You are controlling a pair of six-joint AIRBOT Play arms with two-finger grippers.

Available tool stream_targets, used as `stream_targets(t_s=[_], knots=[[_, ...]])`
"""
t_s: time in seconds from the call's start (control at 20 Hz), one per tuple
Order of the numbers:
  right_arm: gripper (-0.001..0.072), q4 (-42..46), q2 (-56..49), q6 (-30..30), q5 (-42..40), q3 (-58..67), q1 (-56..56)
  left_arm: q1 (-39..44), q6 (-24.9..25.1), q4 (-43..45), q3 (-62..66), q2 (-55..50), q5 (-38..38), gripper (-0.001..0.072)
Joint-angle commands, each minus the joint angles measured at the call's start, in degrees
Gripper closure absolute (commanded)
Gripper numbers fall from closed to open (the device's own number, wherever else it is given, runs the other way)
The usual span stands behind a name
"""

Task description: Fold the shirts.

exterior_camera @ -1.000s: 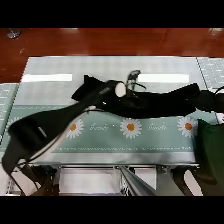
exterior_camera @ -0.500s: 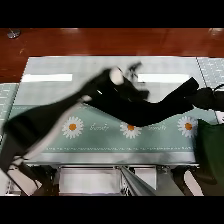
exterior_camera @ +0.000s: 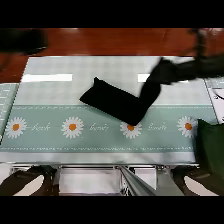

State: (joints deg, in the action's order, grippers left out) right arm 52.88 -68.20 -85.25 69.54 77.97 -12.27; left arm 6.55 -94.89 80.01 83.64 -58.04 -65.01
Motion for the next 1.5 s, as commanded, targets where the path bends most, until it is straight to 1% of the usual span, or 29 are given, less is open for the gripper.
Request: stream_targets(t_s=[0.0,0.15,0.25,0.3,0.35,0.4,0.45,0.55,0.65,0.7,0.75,0.8,0.85,0.9,0.95,1.05,1.1,1.15,1.2,1.25,1.3,1.45], knots=[[0.0681,-1.42,-18.43,-1.97,-5.60,13.60,-12.57,-5.20,-3.63,4.94,-19.04,21.53,3.41,0.0680],[0.0681,-1.44,-33.42,-3.61,-5.51,24.63,-17.35,-5.20,-8.04,-0.13,-38.18,35.21,6.82,0.0680],[0.0679,-1.55,-41.29,-5.88,-5.57,29.94,-19.04,-5.20,-8.04,-4.68,-48.09,40.26,10.45,0.0680],[0.0532,-1.73,-44.44,-6.78,-5.53,31.85,-19.37,-5.20,-8.07,-5.97,-51.69,41.18,11.78,0.0681],[0.0193,-2.97,-46.80,-6.95,-4.87,33.55,-19.37,-5.20,-8.04,-7.26,-54.66,41.24,12.87,0.0680],[0.0080,-4.83,-48.30,-6.19,-3.37,35.15,-18.69,-5.20,-8.02,-7.91,-56.68,40.76,13.60,0.0681],[0.0080,-5.53,-48.50,-5.97,-1.73,36.37,-17.53,-5.20,-8.02,-8.07,-58.05,39.98,14.05,0.0681],[0.0080,-5.60,-46.84,-6.05,4.66,40.35,-12.37,-5.20,-7.82,-8.04,-58.73,38.18,14.25,0.0680],[0.0080,-5.97,-41.48,-5.92,11.58,40.85,-4.46,-5.20,-7.85,-8.09,-58.73,36.89,15.26,0.0680],[0.0080,-4.24,-37.77,-4.72,16.70,40.81,0.26,-5.20,-7.87,-8.55,-58.75,36.57,15.76,0.0679],[0.0080,0.22,-34.05,-3.41,21.62,40.48,4.11,-5.20,-7.85,-9.38,-58.75,36.37,16.22,0.0680],[0.0080,7.43,-29.44,-2.45,24.48,37.99,7.28,-5.20,-7.85,-10.23,-58.77,36.22,16.52,0.0680],[0.0080,16.11,-23.47,-2.54,24.00,32.02,10.12,-5.20,-7.85,-10.78,-58.80,36.06,16.79,0.0680],[0.0080,21.03,-16.72,-4.74,19.45,22.93,12.85,-5.20,-7.85,-11.08,-58.80,35.82,16.87,0.0680],[0.0081,22.21,-9.88,-6.67,11.76,12.04,15.15,-5.14,-7.85,-11.10,-58.80,35.58,16.87,0.0680],[0.0081,20.26,4.70,-15.08,-8.83,-14.58,17.79,-4.85,-7.82,-11.13,-58.80,34.99,16.87,0.0680],[0.0081,15.69,10.73,-18.47,-19.21,-27.56,17.75,-4.59,-7.82,-11.10,-58.80,34.56,16.98,0.0680],[0.0082,8.02,14.38,-19.76,-26.80,-37.62,17.03,-4.33,-7.82,-11.13,-58.80,34.12,17.05,0.0680],[0.0083,-2.01,15.63,-17.44,-31.87,-45.48,15.67,-3.96,-7.82,-11.26,-58.80,33.68,17.05,0.0680],[0.0084,-10.19,14.60,-11.43,-33.88,-50.01,13.62,-3.67,-7.85,-11.74,-58.80,33.31,17.09,0.0680],[0.0084,-14.05,11.91,-7.08,-32.92,-51.19,11.80,-3.37,-7.85,-12.35,-58.84,33.03,17.73,0.0680],[0.0084,-20.52,0.37,0.22,-26.69,-47.34,9.18,-2.93,-7.87,-13.11,-58.84,32.92,19.89,0.0680]])
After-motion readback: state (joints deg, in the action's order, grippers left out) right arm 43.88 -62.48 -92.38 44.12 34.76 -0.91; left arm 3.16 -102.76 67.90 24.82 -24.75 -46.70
